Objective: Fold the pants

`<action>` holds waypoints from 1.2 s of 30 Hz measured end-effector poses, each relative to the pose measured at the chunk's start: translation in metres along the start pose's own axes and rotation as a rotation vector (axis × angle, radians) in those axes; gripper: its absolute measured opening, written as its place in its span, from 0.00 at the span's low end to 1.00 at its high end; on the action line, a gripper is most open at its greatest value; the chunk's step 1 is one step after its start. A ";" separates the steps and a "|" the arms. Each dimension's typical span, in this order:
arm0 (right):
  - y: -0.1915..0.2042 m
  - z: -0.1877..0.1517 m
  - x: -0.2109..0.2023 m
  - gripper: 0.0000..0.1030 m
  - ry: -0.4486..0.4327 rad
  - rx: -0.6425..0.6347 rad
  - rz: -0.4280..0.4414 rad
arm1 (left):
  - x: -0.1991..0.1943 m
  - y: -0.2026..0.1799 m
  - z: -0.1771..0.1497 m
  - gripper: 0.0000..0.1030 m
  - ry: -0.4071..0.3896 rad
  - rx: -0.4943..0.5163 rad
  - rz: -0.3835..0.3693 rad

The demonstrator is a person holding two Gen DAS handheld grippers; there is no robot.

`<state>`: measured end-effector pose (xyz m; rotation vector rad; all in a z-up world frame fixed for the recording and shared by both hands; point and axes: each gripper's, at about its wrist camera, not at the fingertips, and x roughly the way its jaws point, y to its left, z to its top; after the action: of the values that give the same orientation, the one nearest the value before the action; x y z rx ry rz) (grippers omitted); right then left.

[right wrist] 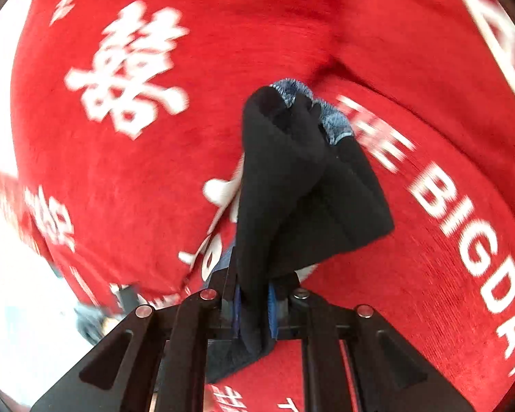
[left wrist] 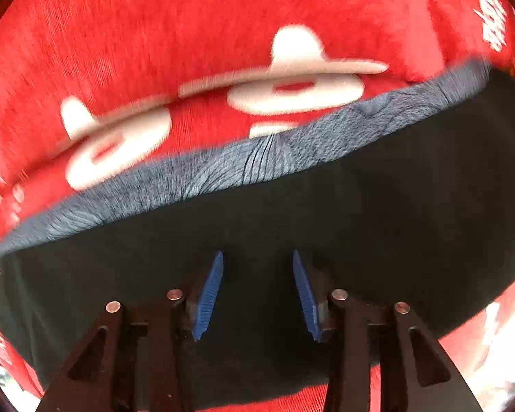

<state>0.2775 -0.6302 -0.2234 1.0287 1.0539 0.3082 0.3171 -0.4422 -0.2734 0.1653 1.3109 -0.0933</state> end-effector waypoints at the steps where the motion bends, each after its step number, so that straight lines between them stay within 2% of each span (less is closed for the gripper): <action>1: 0.014 -0.001 0.002 0.13 0.009 -0.056 -0.022 | -0.001 -0.002 -0.001 0.42 -0.010 0.004 0.008; 4: 0.053 -0.007 0.007 0.13 0.028 -0.226 -0.091 | 0.001 0.003 0.001 0.42 -0.004 -0.014 -0.026; 7: 0.080 -0.017 0.010 0.13 0.035 -0.340 -0.144 | -0.004 0.021 0.003 0.43 0.027 -0.033 -0.104; 9: 0.102 -0.026 0.013 0.13 0.043 -0.433 -0.184 | -0.016 0.047 0.000 0.43 0.025 -0.080 -0.143; 11: 0.123 -0.037 0.018 0.13 0.056 -0.518 -0.224 | -0.032 0.080 -0.007 0.45 -0.007 -0.109 -0.142; 12: 0.132 -0.044 0.020 0.13 0.062 -0.563 -0.242 | -0.037 0.092 -0.010 0.58 -0.016 -0.117 -0.137; 14: 0.154 -0.062 0.032 0.13 0.080 -0.660 -0.283 | -0.051 0.133 -0.021 0.77 -0.043 -0.156 -0.122; 16: 0.175 -0.090 0.049 0.13 0.104 -0.761 -0.331 | -0.061 0.175 -0.034 0.77 -0.051 -0.189 -0.124; 19: 0.194 -0.140 0.092 0.13 0.163 -0.914 -0.414 | -0.068 0.241 -0.065 0.77 -0.019 -0.231 -0.102; 23: 0.187 -0.214 0.174 0.14 0.299 -1.088 -0.540 | -0.060 0.300 -0.096 0.77 0.021 -0.278 -0.060; 24: 0.180 -0.231 0.193 0.17 0.331 -1.127 -0.584 | -0.059 0.309 -0.100 0.77 0.028 -0.289 -0.063; 25: 0.171 -0.251 0.216 0.23 0.357 -1.185 -0.666 | -0.059 0.320 -0.107 0.77 0.033 -0.302 -0.069; 26: 0.167 -0.266 0.227 0.24 0.355 -1.246 -0.730 | -0.063 0.322 -0.113 0.77 0.033 -0.307 -0.074; 27: 0.169 -0.283 0.233 0.26 0.311 -1.339 -0.806 | -0.064 0.327 -0.116 0.77 0.031 -0.309 -0.082; 28: 0.172 -0.295 0.233 0.33 0.293 -1.404 -0.854 | -0.065 0.330 -0.118 0.77 0.029 -0.309 -0.097; 29: 0.177 -0.305 0.228 0.38 0.305 -1.429 -0.858 | -0.066 0.332 -0.120 0.77 0.031 -0.306 -0.122; 30: 0.181 -0.307 0.221 0.43 0.320 -1.415 -0.828 | -0.068 0.332 -0.120 0.77 0.032 -0.302 -0.150; 32: 0.192 -0.301 0.199 0.44 0.373 -1.273 -0.709 | -0.074 0.329 -0.118 0.77 0.027 -0.290 -0.231; 34: 0.188 -0.270 0.174 0.44 0.424 -0.962 -0.532 | -0.074 0.314 -0.105 0.77 0.022 -0.267 -0.325; 36: 0.165 -0.236 0.156 0.44 0.409 -0.625 -0.403 | -0.074 0.294 -0.095 0.77 0.028 -0.238 -0.423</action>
<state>0.2007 -0.3125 -0.2024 0.1820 1.3826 0.4886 0.2556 -0.1380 -0.2054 -0.3162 1.3572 -0.2928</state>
